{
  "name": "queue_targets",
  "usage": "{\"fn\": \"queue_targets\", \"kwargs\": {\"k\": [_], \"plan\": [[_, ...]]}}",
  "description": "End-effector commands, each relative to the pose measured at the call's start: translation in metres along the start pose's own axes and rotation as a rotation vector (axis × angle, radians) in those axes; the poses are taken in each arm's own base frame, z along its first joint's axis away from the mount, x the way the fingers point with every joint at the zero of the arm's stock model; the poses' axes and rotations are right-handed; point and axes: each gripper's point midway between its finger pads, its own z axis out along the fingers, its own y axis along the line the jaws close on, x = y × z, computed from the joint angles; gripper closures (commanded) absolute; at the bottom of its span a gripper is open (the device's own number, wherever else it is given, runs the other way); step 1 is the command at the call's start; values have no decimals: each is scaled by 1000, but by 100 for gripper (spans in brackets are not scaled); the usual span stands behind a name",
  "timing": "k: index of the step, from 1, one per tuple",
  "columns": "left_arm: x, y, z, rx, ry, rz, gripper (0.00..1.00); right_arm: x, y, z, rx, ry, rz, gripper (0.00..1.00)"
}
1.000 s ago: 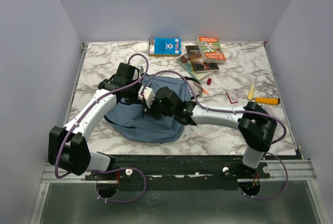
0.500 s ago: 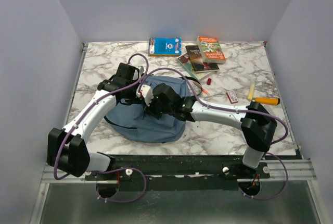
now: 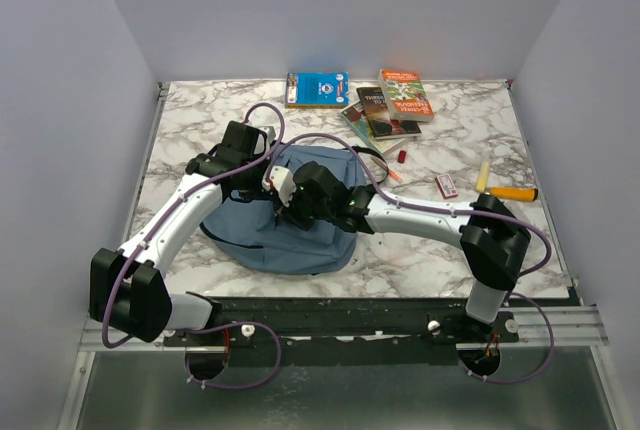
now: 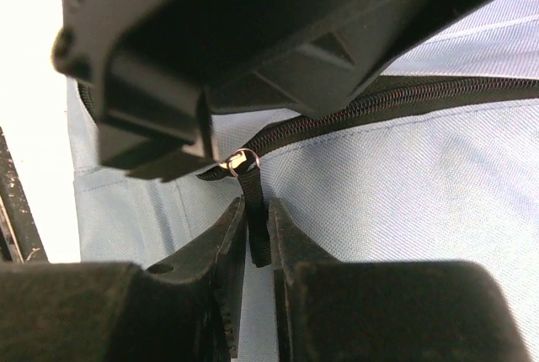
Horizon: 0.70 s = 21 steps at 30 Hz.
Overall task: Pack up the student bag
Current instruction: Unzip the student bag at the center of the board.
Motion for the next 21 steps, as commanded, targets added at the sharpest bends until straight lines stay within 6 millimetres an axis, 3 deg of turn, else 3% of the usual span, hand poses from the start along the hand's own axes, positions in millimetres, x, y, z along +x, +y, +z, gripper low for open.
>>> {"fn": "queue_targets", "kwargs": {"k": [1,8,11,13,18,21], "plan": [[-3,2,-5,-13,-27,18,100,16,3,7,-21,35,-3,80],[-3,3,-4,-16,-25,17,100,16,5,3,-25,34,-5,87],[-2,3,-4,-17,-23,17,100,14,6,-1,-35,24,0,76],[-3,3,-4,-15,-22,17,100,11,7,-5,-32,1,10,75],[-2,3,-3,-11,-20,17,100,11,5,-5,-23,8,14,87],[-2,2,-3,-8,-19,17,100,10,8,-6,-36,6,20,87]]}}
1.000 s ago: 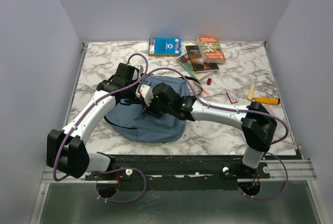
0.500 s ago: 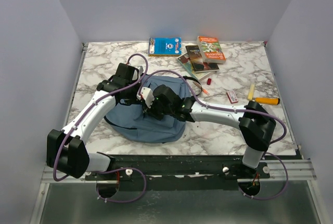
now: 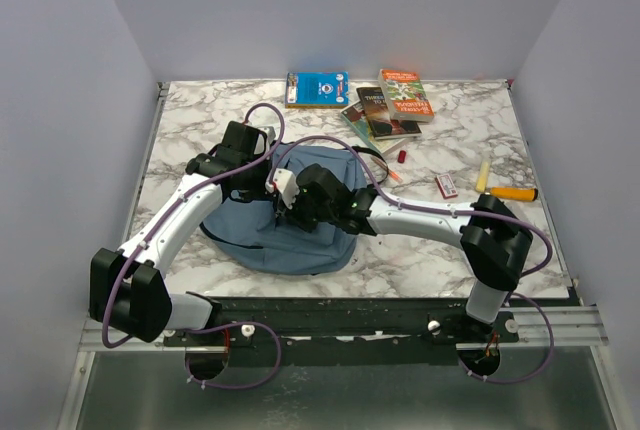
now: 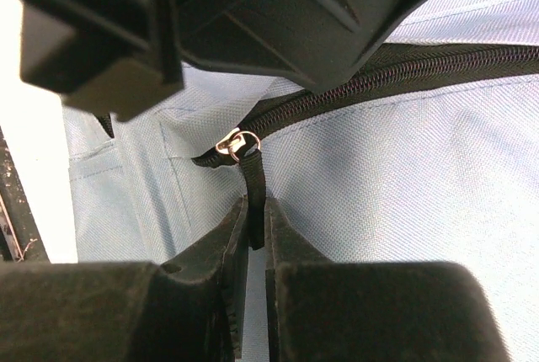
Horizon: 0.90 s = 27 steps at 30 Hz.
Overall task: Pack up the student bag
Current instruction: Unzip the student bag at the center of the board.
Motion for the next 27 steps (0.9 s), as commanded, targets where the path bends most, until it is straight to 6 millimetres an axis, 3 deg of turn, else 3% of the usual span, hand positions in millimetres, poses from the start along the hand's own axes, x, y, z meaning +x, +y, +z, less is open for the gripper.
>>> {"fn": "queue_targets", "kwargs": {"k": [1,4,7,10,13,16,21,27], "plan": [[-3,2,-3,-7,-23,17,100,-6,4,-8,-26,-16,13,87],[-3,2,-3,-7,-23,19,100,-7,4,-10,-23,-19,15,89],[-3,2,-3,-7,-23,19,100,-13,2,-13,-11,-31,19,99],[-2,2,-2,-8,-22,19,100,-20,2,-17,-11,-46,24,98],[-3,1,-3,-3,-22,19,100,-24,1,-20,-14,-41,27,90],[-2,1,-2,-2,-19,19,100,-24,-1,-19,-13,-28,32,99],[-2,1,-2,-1,-20,19,100,-26,2,-18,-45,-35,56,99],[-1,3,-2,-12,-21,7,100,-45,-27,-22,116,-108,127,99]]}}
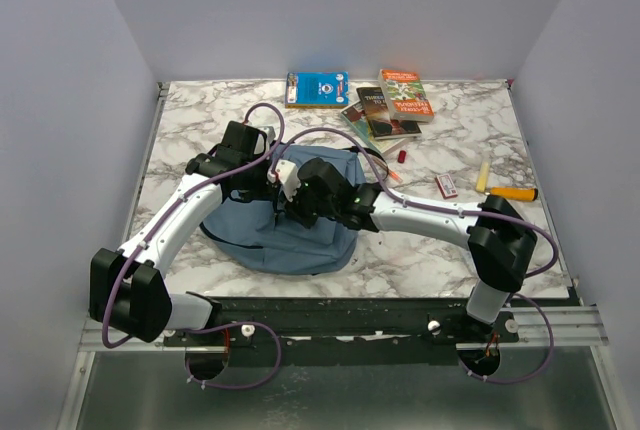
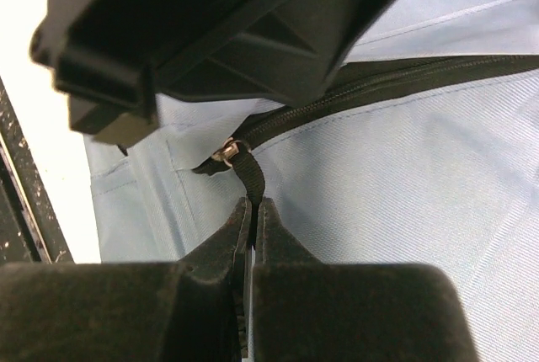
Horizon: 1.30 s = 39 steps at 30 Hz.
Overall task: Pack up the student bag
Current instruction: Unzip the student bag at the center of the board.
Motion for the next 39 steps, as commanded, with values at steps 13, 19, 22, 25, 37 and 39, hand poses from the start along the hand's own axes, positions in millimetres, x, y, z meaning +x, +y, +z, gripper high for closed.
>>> {"fn": "queue_targets", "kwargs": {"k": [13,19,22,25,37,39], "plan": [[22,10,-35,-44,-134,-130,22,-26,-7,-10,69,-92,207,99],[39,17,-68,-23,-313,-216,3,-22,-6,-9,66,-98,230,99],[48,9,-65,45,-326,-237,3,-24,-11,-11,77,-116,259,99],[52,0,-54,93,-272,-241,16,-28,-13,-11,77,-128,273,99],[57,1,-16,78,-155,-242,37,-35,-10,-13,50,-144,273,99],[59,2,-12,69,-136,-244,41,-38,-11,-13,55,-152,274,99]]}}
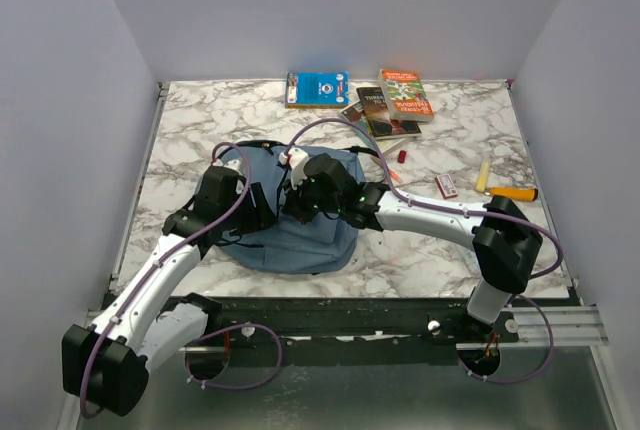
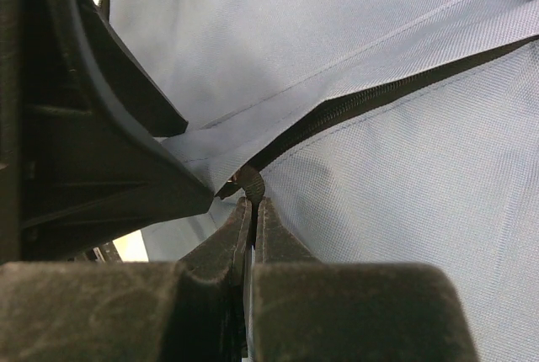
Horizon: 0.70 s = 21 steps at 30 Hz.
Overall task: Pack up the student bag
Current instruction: Unzip the student bag at the center of the board.
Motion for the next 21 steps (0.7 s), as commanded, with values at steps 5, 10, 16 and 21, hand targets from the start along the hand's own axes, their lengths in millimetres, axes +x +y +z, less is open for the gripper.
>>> {"fn": "queue_targets", "kwargs": {"k": [5,10,16,21], "plan": [[5,5,16,-29,45,-15,62,-29,-2,-2,18,-77,12,99],[12,15,21,-72,64,-30,76,-37,-4,-1,35,-92,18,99],[16,22,22,-102,68,-35,100,-49,-30,2,129,-115,85,99],[19,26,20,-119,76,-43,100,-68,-61,6,203,-138,128,99]]}}
